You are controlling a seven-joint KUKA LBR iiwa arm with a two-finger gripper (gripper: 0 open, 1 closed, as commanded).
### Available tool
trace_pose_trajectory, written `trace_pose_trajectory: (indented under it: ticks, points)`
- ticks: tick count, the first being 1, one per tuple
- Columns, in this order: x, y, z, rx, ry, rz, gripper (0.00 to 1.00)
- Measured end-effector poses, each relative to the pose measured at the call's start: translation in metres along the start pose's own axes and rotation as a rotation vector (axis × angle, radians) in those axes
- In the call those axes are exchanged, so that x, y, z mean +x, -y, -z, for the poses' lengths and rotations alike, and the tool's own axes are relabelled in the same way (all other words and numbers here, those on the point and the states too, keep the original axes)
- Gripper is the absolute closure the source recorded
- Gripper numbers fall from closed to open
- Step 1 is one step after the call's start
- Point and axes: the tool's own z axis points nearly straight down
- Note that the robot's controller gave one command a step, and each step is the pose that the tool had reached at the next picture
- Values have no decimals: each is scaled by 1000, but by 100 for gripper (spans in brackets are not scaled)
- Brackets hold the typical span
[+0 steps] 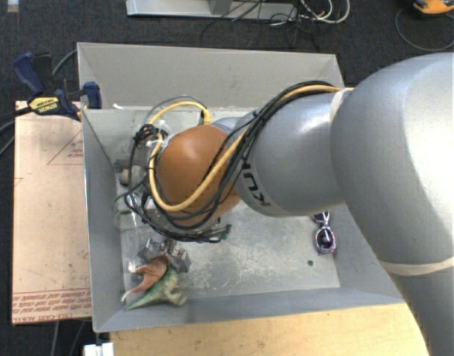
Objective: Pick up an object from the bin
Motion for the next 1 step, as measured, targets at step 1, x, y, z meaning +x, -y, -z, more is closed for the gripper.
trace_pose_trajectory:
  ticks: [1]
  points:
    - [41,2,3,6,11,69,100]
